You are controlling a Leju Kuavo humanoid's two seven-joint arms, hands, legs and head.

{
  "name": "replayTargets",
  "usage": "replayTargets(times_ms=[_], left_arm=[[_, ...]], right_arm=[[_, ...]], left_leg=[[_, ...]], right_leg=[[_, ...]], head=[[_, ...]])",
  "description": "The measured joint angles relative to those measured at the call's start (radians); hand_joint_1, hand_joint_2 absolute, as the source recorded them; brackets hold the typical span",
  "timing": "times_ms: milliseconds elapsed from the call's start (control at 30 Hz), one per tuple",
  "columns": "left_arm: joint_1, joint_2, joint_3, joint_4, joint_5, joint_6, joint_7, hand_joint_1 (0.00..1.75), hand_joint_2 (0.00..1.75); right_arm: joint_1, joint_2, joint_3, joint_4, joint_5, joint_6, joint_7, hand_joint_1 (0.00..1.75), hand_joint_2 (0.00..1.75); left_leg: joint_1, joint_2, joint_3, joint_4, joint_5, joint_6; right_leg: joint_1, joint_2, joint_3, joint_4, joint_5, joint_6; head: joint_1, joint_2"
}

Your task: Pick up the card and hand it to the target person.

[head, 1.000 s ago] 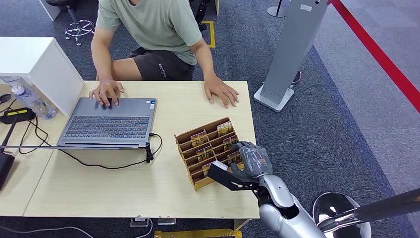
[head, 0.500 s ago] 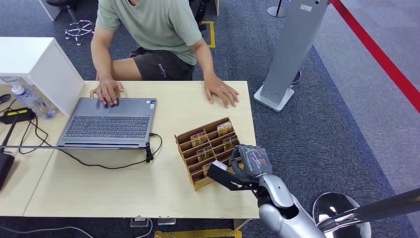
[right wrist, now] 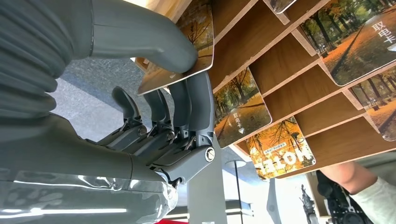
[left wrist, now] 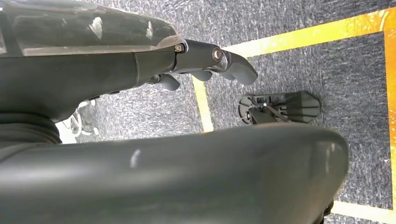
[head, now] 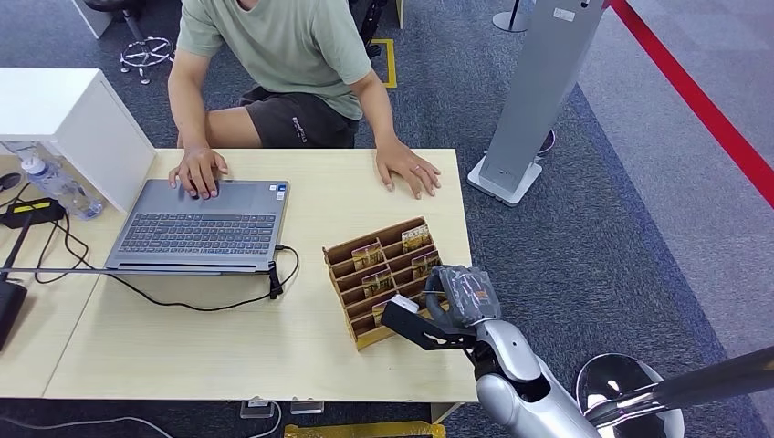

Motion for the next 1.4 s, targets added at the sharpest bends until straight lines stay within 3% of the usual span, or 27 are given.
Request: replayTargets(times_ms=[467, 733, 1100, 1400], left_arm=[[0.000, 0.000, 0.001, 0.000, 0.008, -0.007, -0.008, 0.00, 0.00], [0.000, 0.000, 0.001, 0.000, 0.009, -0.002, -0.012, 0.00, 0.00], [0.000, 0.000, 0.000, 0.000, -0.028, -0.005, -0.042, 0.00, 0.00], [-0.003, -0.002, -0.001, 0.000, -0.039, -0.007, -0.042, 0.00, 0.00]], right_arm=[[0.004, 0.000, 0.000, -0.015, -0.029, -0.012, -0.039, 1.48, 1.75], [-0.018, -0.001, 0.000, -0.132, -0.071, -0.036, -0.083, 1.48, 1.75], [-0.193, 0.006, 0.008, -0.201, -0.128, -0.042, -0.123, 1.48, 1.75], [-0.376, 0.075, 0.051, -0.032, -0.158, -0.105, -0.173, 1.48, 1.75]], left_leg=[[0.000, 0.000, 0.000, 0.000, 0.000, 0.000], [0.000, 0.000, 0.000, 0.000, 0.000, 0.000], [0.000, 0.000, -0.001, 0.000, 0.000, 0.000], [0.000, -0.001, -0.002, 0.000, 0.000, 0.000]], right_leg=[[0.000, 0.000, 0.000, 0.000, 0.000, 0.000], [0.000, 0.000, 0.000, 0.000, 0.000, 0.000], [0.000, 0.000, 0.000, 0.000, 0.000, 0.000], [0.000, -0.001, 0.000, 0.001, 0.000, 0.000]], head=[[0.000, 0.000], [0.000, 0.000], [0.000, 0.000], [-0.001, 0.000]])
